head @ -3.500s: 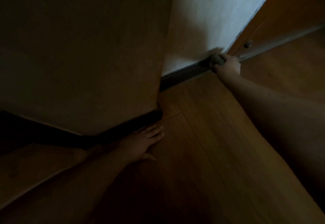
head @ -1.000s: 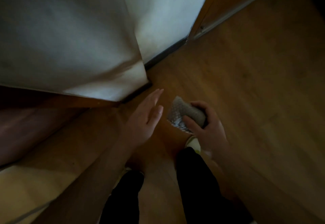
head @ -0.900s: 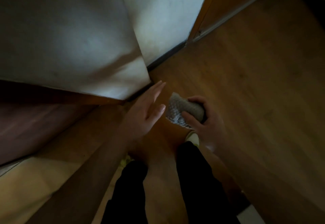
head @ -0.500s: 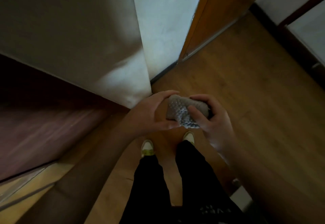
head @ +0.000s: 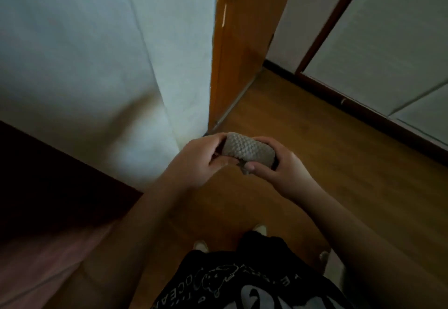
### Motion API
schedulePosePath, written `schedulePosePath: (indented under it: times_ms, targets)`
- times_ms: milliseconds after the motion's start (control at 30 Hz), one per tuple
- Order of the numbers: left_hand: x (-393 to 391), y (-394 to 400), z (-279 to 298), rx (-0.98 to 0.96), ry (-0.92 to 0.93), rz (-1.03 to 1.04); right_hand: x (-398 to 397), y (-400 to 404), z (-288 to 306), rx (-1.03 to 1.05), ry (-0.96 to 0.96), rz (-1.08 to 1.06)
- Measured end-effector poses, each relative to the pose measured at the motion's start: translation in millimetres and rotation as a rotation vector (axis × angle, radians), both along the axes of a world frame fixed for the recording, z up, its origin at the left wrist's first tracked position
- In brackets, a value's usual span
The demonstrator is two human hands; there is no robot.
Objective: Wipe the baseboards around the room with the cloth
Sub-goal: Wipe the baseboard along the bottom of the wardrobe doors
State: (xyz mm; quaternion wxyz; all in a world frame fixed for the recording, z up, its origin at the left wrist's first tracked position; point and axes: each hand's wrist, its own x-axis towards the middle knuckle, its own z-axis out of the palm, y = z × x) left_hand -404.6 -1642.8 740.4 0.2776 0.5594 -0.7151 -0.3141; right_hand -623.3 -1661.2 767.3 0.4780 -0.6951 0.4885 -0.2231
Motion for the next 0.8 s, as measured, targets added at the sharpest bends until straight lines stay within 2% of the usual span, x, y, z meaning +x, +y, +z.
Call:
schedulePosePath:
  times_ms: [200,433,800]
  targets:
    - [-48,-35,31,-0.031,0.019,-0.077,-42,-16,21,-0.113,-0.031,-0.128]
    - [-128,-95,40,-0.025,0.094,-0.054,-120,-61,25,-0.216,-0.059,-0.205]
    - [-240,-194,67,0.201,0.13,-0.098,-238,-155,23,-0.348,-0.093,-0.225]
